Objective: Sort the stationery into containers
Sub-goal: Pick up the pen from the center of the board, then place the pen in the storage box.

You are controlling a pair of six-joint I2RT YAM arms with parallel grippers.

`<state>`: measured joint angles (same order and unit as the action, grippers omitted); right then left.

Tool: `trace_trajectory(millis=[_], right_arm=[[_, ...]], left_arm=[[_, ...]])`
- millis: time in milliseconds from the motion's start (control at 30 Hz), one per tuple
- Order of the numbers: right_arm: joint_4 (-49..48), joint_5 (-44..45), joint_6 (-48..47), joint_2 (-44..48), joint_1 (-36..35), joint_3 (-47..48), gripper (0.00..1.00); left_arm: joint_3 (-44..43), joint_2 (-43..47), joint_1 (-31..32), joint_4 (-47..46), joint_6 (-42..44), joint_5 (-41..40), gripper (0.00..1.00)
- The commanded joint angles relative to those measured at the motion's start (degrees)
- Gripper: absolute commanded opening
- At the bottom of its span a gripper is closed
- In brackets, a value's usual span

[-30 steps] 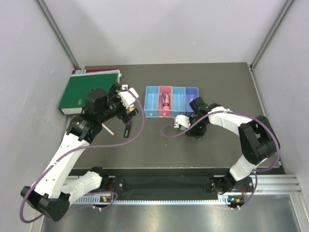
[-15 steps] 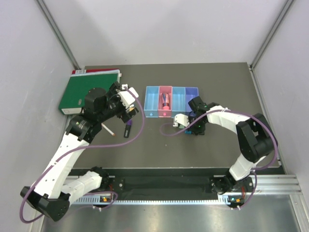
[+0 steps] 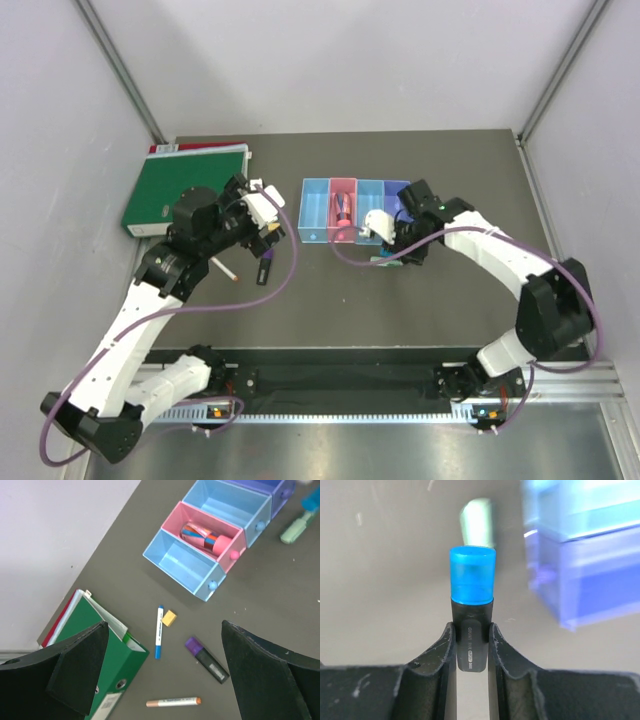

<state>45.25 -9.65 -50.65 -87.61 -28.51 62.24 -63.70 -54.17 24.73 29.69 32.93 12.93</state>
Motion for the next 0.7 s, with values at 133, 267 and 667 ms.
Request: trace_trajectory(millis=[133,267,667], right_arm=[[0.9,-4.1,19.4,4.7,-0.8,16.2,0.00],[-0.2,-3.7,20.6,1.7,-0.5,20.3,0.00],[-10.1,-4.6,35.0,-14.2,8.8,30.7,0.00]], left_arm=[[4.8,4.6,-0.2,-3.1,-1.6,-0.6,0.99],[5.2,5.0,-0.2,-3.4,-2.0,-0.8,0.99],[9.4,-0.3,-0.2,-0.3,-2.3,-2.4,0.98]])
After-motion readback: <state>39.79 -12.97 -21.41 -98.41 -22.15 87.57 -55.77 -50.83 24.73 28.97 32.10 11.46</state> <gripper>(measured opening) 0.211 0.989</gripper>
